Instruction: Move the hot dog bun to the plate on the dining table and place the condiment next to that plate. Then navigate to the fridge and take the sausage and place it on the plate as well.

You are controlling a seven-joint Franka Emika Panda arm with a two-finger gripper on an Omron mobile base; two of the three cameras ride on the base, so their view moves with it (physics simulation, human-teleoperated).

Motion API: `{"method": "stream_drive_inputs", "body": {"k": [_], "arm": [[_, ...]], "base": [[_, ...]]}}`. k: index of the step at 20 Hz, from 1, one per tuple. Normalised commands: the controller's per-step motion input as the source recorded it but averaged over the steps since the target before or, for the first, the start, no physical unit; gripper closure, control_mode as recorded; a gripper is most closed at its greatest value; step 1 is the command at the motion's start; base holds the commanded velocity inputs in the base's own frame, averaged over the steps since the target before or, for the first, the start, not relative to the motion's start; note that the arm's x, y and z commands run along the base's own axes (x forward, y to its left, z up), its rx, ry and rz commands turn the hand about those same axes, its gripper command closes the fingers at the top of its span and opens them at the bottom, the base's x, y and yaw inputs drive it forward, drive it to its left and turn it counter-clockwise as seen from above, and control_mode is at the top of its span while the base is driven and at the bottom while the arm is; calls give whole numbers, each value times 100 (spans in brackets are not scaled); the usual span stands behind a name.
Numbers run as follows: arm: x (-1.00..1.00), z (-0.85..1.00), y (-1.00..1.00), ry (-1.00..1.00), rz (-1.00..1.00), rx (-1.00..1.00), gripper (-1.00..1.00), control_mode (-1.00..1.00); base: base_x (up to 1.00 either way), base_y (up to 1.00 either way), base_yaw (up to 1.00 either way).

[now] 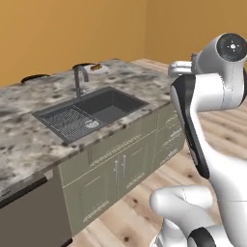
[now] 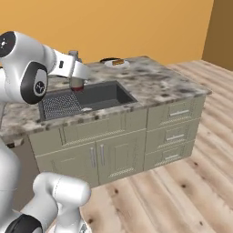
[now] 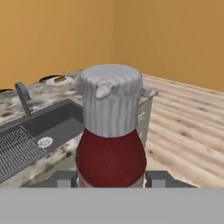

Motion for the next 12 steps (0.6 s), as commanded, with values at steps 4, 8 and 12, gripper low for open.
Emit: {"method": "stream_drive_inputs", "body": {"k": [4, 8, 12], "arm": [[0, 0, 0, 0, 0, 0, 100, 100], [0, 0, 0, 0, 0, 0, 100, 100], [0, 0, 0, 0, 0, 0, 100, 100]], "base": [[100, -44, 5], [100, -48, 13], [100, -46, 16]]}}
